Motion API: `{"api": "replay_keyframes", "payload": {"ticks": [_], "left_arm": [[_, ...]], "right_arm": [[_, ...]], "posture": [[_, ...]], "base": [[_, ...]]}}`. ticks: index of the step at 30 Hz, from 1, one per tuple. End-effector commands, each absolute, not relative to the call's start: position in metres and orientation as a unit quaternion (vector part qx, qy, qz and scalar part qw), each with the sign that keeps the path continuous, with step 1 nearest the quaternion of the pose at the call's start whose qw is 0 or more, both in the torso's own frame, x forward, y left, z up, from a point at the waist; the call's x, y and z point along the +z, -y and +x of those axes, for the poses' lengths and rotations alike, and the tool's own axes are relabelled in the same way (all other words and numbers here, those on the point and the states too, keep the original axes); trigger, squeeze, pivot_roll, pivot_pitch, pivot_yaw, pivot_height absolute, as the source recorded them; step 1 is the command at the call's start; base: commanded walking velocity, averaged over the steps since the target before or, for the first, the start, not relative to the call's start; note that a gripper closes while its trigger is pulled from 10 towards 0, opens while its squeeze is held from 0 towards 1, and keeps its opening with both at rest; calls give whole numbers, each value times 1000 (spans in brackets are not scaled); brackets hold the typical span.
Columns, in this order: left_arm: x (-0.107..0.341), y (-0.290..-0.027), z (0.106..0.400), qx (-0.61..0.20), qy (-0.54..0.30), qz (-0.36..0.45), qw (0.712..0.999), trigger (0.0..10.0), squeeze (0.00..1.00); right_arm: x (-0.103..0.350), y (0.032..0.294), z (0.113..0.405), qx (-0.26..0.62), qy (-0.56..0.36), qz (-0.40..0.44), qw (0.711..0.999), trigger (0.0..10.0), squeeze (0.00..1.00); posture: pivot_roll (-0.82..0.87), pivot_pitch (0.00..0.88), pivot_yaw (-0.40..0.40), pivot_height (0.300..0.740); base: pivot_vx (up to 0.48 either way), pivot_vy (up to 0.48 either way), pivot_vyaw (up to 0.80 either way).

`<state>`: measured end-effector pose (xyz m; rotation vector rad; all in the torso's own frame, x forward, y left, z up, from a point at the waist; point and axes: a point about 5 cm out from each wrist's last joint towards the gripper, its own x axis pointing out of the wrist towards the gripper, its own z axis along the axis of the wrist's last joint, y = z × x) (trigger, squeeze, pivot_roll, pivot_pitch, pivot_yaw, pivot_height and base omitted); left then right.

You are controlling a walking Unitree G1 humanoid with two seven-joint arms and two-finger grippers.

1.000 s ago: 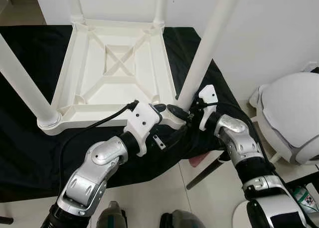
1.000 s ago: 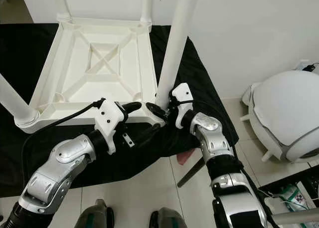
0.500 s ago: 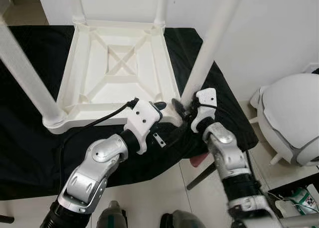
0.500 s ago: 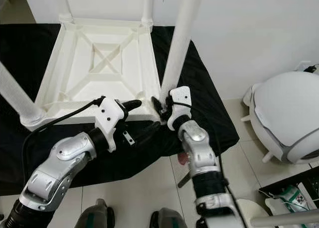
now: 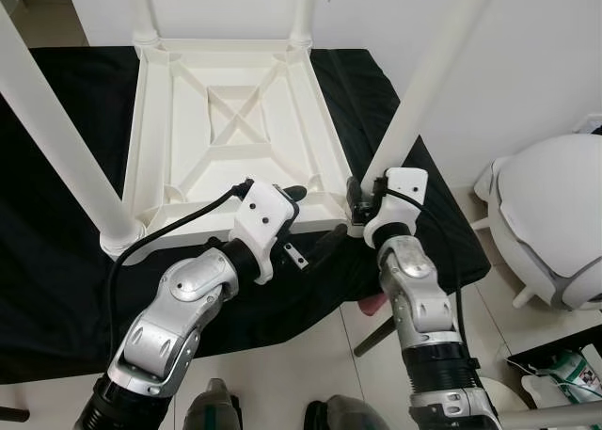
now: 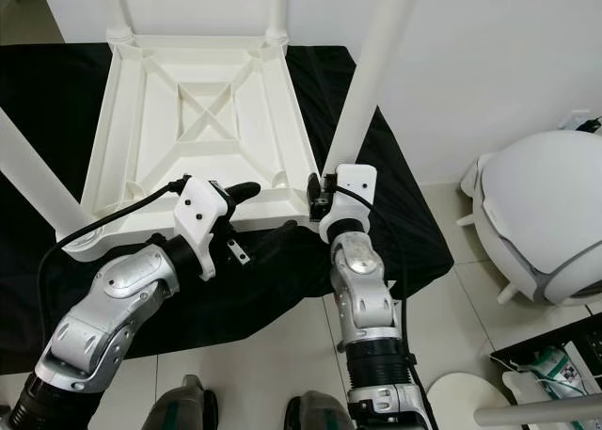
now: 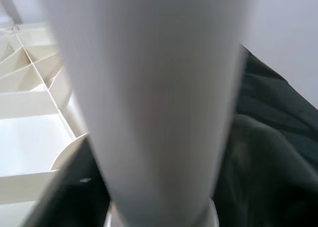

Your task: Building children table

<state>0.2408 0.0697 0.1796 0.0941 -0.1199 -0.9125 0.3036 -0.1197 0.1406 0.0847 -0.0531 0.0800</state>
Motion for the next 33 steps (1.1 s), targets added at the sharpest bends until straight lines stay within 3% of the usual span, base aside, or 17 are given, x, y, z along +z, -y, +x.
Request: {"api": "replay_keyframes", "payload": {"ticks": [1, 8, 9, 11, 20, 24, 33], "left_arm": [[178, -68, 242, -445, 54, 44, 893, 10000, 0], [178, -67, 243, -445, 57, 48, 893, 10000, 0], [178, -68, 244, -443, 58, 49, 893, 10000, 0], [180, -69, 244, -440, 59, 45, 895, 10000, 0], [178, -69, 241, -445, 54, 44, 893, 10000, 0], [179, -67, 243, -447, 56, 44, 892, 10000, 0], [182, -68, 246, -446, 64, 51, 891, 10000, 0]], "right_arm": [[141, 122, 302, 41, 29, 47, 998, 10000, 1000], [150, 138, 308, 165, 47, 39, 984, 10000, 1000], [149, 144, 310, 193, 38, 33, 980, 10000, 0], [146, 156, 314, 251, 13, 2, 968, 10000, 0], [144, 167, 318, 329, -4, -39, 944, 10000, 0], [140, 153, 327, 387, -12, -49, 921, 10000, 0], [137, 129, 339, 416, -16, -47, 908, 10000, 0]], "posture": [[-26, 22, -39, 740], [-16, 1, -46, 740], [-14, 8, -50, 740], [-11, 12, -44, 740], [-16, 11, -40, 740], [-15, 0, -37, 740], [8, 0, -44, 740]], "base": [[0, 0, 0], [0, 0, 0], [0, 0, 0], [0, 0, 0], [0, 0, 0], [0, 0, 0], [0, 0, 0]]}}
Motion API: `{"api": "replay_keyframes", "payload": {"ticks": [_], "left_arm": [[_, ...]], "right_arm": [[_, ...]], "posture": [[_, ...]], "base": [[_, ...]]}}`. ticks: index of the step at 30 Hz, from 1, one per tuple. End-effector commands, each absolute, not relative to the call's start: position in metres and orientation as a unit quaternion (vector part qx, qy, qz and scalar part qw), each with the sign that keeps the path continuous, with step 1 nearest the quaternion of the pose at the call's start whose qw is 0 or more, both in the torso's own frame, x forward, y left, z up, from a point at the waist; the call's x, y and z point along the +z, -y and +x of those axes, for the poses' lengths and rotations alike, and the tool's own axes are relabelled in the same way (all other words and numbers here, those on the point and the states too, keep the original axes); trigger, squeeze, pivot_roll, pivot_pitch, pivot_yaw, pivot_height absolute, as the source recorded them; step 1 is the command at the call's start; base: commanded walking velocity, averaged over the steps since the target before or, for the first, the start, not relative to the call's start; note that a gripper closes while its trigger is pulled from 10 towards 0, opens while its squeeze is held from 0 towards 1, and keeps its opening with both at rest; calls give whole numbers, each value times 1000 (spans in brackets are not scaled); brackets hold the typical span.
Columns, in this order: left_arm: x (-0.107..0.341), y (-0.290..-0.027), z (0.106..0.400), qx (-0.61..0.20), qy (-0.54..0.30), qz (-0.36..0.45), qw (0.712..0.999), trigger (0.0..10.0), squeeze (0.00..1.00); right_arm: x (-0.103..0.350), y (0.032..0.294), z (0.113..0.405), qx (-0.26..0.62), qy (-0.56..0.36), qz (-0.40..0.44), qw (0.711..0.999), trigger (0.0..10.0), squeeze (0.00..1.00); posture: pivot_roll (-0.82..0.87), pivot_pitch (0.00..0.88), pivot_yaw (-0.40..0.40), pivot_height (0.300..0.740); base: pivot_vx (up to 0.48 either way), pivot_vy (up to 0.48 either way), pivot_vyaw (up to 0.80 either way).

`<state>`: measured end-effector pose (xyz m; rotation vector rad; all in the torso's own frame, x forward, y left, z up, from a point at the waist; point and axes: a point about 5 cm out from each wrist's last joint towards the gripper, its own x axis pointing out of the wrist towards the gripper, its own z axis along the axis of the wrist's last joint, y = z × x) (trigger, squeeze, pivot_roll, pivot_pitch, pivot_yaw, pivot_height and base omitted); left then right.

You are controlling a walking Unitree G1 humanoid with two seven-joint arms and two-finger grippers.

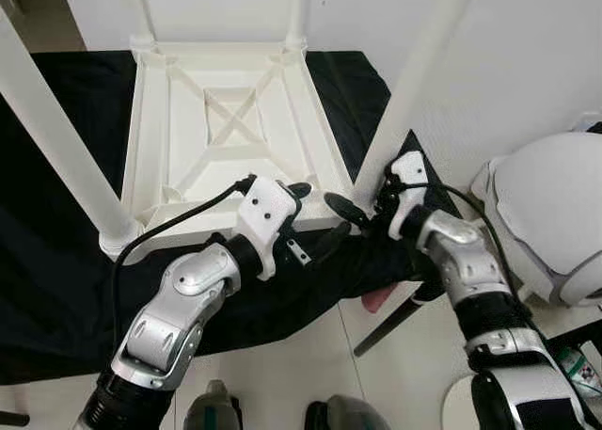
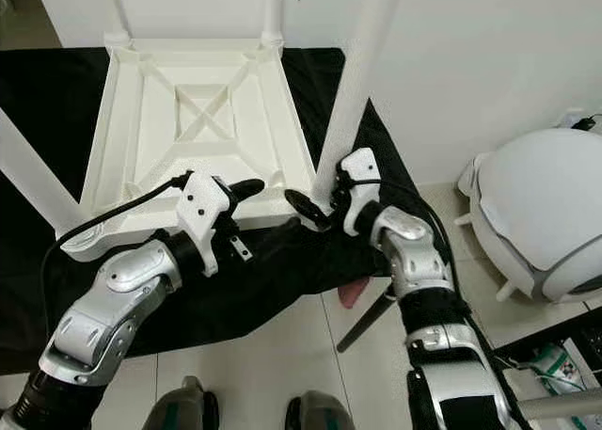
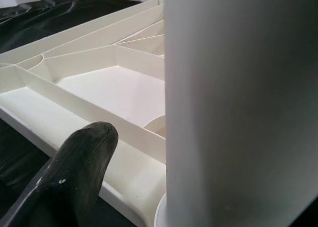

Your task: Building children table

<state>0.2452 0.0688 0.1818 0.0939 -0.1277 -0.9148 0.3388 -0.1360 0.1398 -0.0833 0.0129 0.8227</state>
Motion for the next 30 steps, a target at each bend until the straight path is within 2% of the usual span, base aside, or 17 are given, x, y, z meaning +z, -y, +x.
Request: {"api": "replay_keyframes", "payload": {"ticks": [1, 3, 4, 5, 16, 20, 21, 22, 25, 30], "left_arm": [[182, -68, 246, -446, 64, 51, 891, 10000, 0], [182, -69, 246, -445, 65, 51, 892, 10000, 0], [183, -69, 246, -444, 66, 52, 892, 10000, 0], [182, -69, 245, -444, 65, 52, 892, 10000, 0], [179, -70, 242, -444, 58, 51, 893, 10000, 0], [176, -69, 239, -448, 51, 49, 891, 10000, 0], [175, -68, 238, -449, 50, 49, 891, 10000, 0], [175, -68, 238, -449, 50, 49, 891, 10000, 0], [174, -67, 239, -450, 50, 49, 891, 10000, 0], [174, -67, 239, -449, 50, 48, 891, 10000, 0]], "right_arm": [[137, 129, 339, 416, -16, -47, 908, 10000, 0], [135, 128, 339, 419, -21, -47, 906, 10000, 0], [133, 129, 339, 424, -26, -42, 904, 2392, 0], [130, 131, 338, 425, -33, -41, 904, 0, 0], [109, 140, 326, 431, -62, -52, 899, 0, 0], [109, 139, 326, 411, -52, -49, 909, 0, 0], [111, 139, 329, 375, -44, -44, 925, 10000, 0], [111, 139, 329, 375, -44, -44, 925, 10000, 0], [115, 137, 330, 281, -22, 0, 959, 10000, 0], [116, 132, 328, 234, -18, 22, 972, 10000, 0]], "posture": [[8, 0, -44, 740], [8, 0, -44, 740], [11, 0, -43, 740], [12, 0, -42, 740], [17, 0, -48, 740], [13, 0, -57, 740], [13, 0, -57, 740], [13, 0, -57, 740], [14, 0, -66, 740], [14, 0, -69, 740]], "base": [[0, 0, 0], [0, 0, 0], [0, 0, 0], [0, 0, 0], [0, 0, 0], [0, 0, 0], [0, 0, 0], [0, 0, 0], [0, 0, 0], [0, 0, 0]]}}
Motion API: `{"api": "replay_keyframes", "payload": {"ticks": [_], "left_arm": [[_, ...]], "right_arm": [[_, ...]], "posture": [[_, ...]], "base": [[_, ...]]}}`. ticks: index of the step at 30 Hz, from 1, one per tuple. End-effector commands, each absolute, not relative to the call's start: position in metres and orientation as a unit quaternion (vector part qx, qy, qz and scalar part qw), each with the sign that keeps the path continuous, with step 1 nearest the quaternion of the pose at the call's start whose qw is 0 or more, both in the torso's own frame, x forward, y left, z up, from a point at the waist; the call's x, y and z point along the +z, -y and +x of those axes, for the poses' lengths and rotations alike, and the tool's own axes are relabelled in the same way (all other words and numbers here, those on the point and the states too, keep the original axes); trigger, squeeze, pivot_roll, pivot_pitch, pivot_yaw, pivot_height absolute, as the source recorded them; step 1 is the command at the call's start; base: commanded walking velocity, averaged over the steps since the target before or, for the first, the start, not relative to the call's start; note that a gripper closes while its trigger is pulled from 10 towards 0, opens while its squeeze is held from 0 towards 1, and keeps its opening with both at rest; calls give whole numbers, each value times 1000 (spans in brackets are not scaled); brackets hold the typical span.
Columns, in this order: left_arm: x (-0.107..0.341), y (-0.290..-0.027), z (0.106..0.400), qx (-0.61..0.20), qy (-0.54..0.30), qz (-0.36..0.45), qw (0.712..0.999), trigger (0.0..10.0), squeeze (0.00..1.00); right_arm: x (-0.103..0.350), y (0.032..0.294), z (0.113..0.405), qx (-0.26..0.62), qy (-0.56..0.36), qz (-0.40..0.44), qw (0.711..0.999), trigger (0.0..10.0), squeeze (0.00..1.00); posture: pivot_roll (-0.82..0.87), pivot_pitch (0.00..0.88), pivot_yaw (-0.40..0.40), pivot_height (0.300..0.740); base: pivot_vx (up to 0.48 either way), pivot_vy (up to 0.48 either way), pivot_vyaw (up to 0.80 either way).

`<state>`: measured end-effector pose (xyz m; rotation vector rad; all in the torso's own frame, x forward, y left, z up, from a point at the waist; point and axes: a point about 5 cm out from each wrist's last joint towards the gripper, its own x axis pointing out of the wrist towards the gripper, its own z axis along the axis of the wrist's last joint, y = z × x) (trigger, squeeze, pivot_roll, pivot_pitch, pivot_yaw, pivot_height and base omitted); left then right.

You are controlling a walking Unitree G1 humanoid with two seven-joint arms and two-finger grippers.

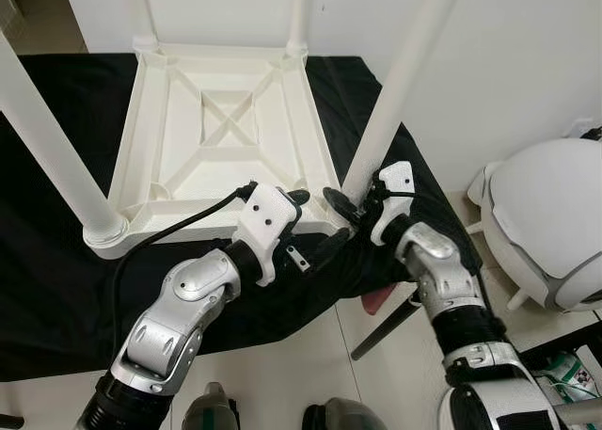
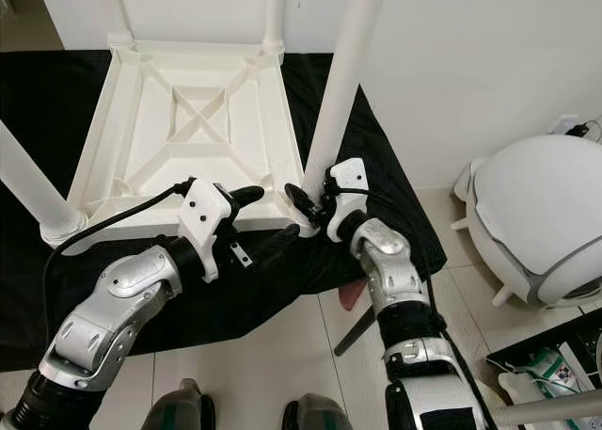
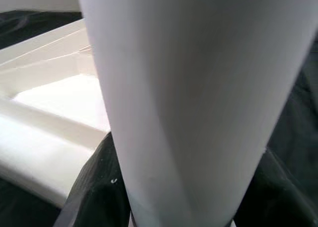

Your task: Building children table

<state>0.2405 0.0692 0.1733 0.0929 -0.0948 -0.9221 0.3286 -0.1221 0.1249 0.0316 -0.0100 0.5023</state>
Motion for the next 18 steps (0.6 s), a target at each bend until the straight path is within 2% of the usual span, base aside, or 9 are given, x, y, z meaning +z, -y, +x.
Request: {"api": "replay_keyframes", "payload": {"ticks": [1, 5, 9, 11, 13, 15, 16, 18], "left_arm": [[173, -66, 238, -450, 50, 48, 890, 10000, 0], [173, -66, 238, -451, 50, 49, 890, 10000, 0], [173, -65, 239, -452, 51, 48, 889, 10000, 0], [173, -65, 239, -452, 51, 48, 889, 10000, 0], [174, -64, 239, -453, 53, 48, 888, 10000, 0], [174, -64, 239, -453, 53, 48, 888, 10000, 0], [174, -64, 239, -454, 53, 48, 888, 10000, 0], [174, -64, 239, -454, 53, 47, 888, 10000, 0]], "right_arm": [[120, 126, 328, 142, -19, 32, 989, 10000, 0], [122, 125, 328, 92, -16, 24, 995, 10000, 0], [124, 108, 322, 33, -20, 34, 999, 10000, 0], [124, 108, 322, 33, -20, 34, 999, 10000, 0], [124, 91, 319, 90, -25, 42, 995, 10000, 0], [124, 91, 319, 90, -25, 42, 995, 10000, 0], [123, 88, 318, 108, -29, 48, 993, 10000, 984], [123, 88, 317, 121, -30, 64, 990, 10000, 1000]], "posture": [[14, 0, -68, 740], [14, 0, -68, 740], [12, 0, -69, 740], [12, 0, -69, 740], [10, 0, -72, 740], [10, 0, -72, 740], [12, 0, -73, 740], [13, 0, -72, 740]], "base": [[0, 0, 0], [0, 0, 0], [0, 0, 0], [0, 0, 0], [0, 0, 0], [0, 0, 0], [0, 0, 0], [0, 0, 0]]}}
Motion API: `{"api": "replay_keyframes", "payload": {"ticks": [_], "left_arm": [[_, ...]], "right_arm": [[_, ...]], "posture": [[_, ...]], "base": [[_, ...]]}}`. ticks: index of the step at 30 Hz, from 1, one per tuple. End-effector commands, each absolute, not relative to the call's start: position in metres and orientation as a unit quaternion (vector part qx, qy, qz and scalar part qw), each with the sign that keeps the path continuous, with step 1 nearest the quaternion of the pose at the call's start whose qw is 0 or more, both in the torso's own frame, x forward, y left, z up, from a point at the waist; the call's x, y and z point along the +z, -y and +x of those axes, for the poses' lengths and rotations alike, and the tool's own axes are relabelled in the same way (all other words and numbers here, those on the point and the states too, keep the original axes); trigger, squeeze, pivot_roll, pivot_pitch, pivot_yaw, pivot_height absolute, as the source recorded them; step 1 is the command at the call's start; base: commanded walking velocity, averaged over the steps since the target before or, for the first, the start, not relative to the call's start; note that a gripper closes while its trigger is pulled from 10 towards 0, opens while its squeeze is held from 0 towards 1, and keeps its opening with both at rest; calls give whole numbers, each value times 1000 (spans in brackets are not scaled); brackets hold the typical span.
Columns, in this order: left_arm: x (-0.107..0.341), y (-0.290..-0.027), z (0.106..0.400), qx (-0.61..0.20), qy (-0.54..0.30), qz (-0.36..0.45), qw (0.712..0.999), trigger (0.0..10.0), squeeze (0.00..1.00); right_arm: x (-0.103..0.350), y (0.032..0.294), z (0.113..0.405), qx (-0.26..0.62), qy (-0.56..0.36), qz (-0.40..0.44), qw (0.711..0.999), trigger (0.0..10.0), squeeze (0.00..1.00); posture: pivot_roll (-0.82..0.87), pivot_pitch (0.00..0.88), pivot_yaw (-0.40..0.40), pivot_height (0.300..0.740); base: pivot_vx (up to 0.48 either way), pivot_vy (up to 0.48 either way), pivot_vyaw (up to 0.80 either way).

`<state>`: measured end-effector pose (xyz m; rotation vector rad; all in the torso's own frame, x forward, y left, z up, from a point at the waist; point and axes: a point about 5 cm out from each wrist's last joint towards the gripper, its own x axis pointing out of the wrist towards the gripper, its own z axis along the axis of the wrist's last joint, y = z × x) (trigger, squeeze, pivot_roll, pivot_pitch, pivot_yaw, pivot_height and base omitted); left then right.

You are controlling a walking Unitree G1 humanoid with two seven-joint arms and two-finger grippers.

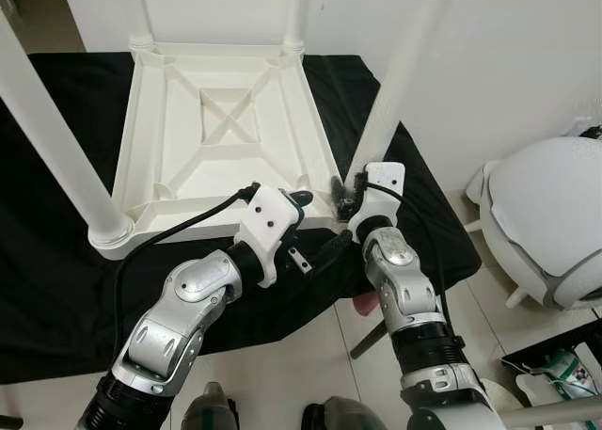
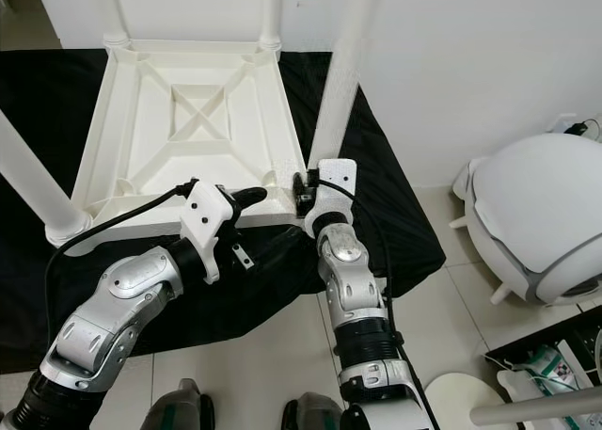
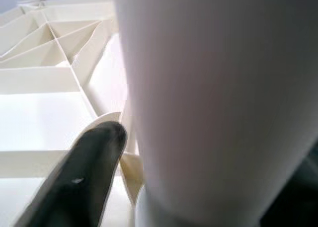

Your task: Building children table

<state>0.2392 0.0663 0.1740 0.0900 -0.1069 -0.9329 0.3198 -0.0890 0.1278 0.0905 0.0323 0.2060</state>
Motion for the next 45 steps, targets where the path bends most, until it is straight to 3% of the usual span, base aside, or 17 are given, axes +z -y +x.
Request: {"api": "replay_keyframes", "payload": {"ticks": [1, 10, 11, 12, 17, 22, 39, 40, 41, 42, 45], "left_arm": [[174, -64, 239, -454, 53, 47, 888, 10000, 0], [174, -64, 239, -453, 53, 47, 889, 10000, 0], [174, -65, 238, -453, 53, 47, 889, 10000, 0], [174, -65, 238, -453, 53, 48, 889, 10000, 0], [174, -66, 237, -452, 52, 48, 889, 10000, 0], [175, -68, 237, -449, 52, 49, 891, 10000, 0], [177, -68, 238, -445, 53, 46, 893, 10000, 0], [178, -68, 239, -443, 54, 46, 894, 10000, 0], [178, -68, 239, -443, 54, 46, 894, 10000, 0], [178, -68, 239, -441, 55, 45, 895, 10000, 0], [179, -69, 239, -437, 55, 44, 896, 10000, 0]], "right_arm": [[123, 88, 317, 121, -30, 64, 990, 10000, 1000], [131, 98, 316, 156, -16, 75, 985, 10000, 1000], [131, 109, 316, 187, -15, 63, 980, 10000, 302], [131, 123, 316, 207, -15, 45, 977, 10000, 0], [126, 149, 311, 280, -37, -21, 959, 10000, 0], [125, 159, 311, 313, -48, -40, 948, 10000, 0], [130, 141, 341, 361, -21, -87, 928, 10000, 0], [128, 138, 344, 367, -27, -93, 925, 4235, 0], [128, 138, 344, 367, -27, -93, 925, 4235, 0], [127, 138, 345, 373, -31, -96, 922, 0, 0], [122, 139, 345, 386, -45, -92, 917, 0, 0]], "posture": [[13, 0, -72, 740], [12, 0, -72, 740], [11, 0, -70, 740], [12, 0, -70, 740], [15, 0, -70, 740], [22, 0, -68, 740], [27, 0, -61, 740], [33, 0, -64, 740], [33, 0, -64, 740], [36, 3, -67, 740], [40, 5, -69, 740]], "base": [[0, 0, 0], [0, 0, 0], [0, 0, 0], [0, 0, 0], [0, 0, 0], [0, 0, 0], [0, 0, 0], [0, 0, 0], [0, 0, 0], [0, 0, 0], [0, 0, 0]]}}
